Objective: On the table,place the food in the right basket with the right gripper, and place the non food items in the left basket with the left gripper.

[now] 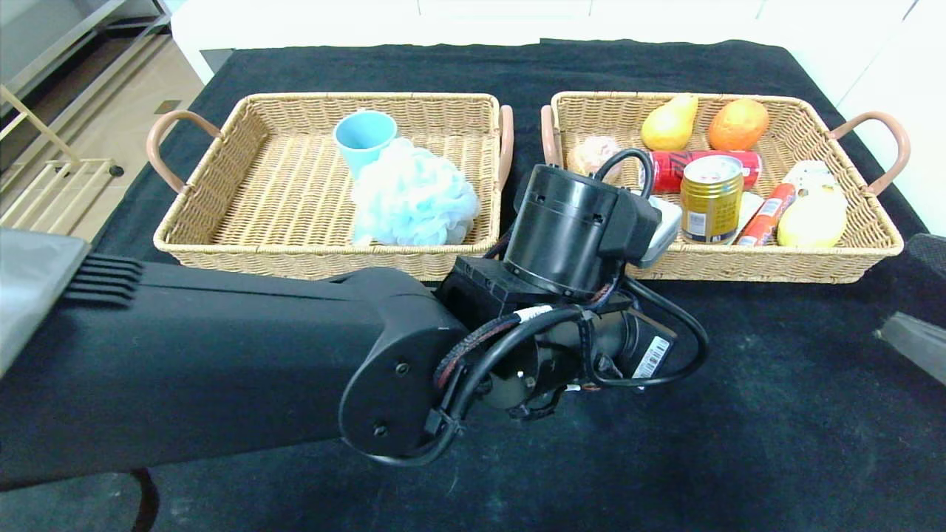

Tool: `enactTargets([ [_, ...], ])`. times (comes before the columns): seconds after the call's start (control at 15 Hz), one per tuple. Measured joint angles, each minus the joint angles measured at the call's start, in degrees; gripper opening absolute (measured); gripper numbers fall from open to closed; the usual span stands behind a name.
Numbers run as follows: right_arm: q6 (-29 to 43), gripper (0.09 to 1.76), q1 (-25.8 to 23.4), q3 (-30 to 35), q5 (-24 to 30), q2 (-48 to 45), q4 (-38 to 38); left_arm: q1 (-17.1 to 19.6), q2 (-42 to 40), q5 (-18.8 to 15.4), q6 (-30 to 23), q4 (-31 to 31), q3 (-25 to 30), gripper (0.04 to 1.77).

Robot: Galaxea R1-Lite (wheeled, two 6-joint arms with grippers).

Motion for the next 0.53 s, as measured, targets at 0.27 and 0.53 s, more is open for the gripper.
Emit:
enactTargets([
  [0.27,0.0,1.71,-0.1,0.0,0.0,-0.1,0.0,-0.1,1.9,0.3,0.1,-0.4,-0.5,0.9],
  [0.53,0.0,1.71,-0.1,0.0,0.0,0.0,0.1,-0.1,3.3,0.6,0.3,-0.1,-1.8,0.9],
])
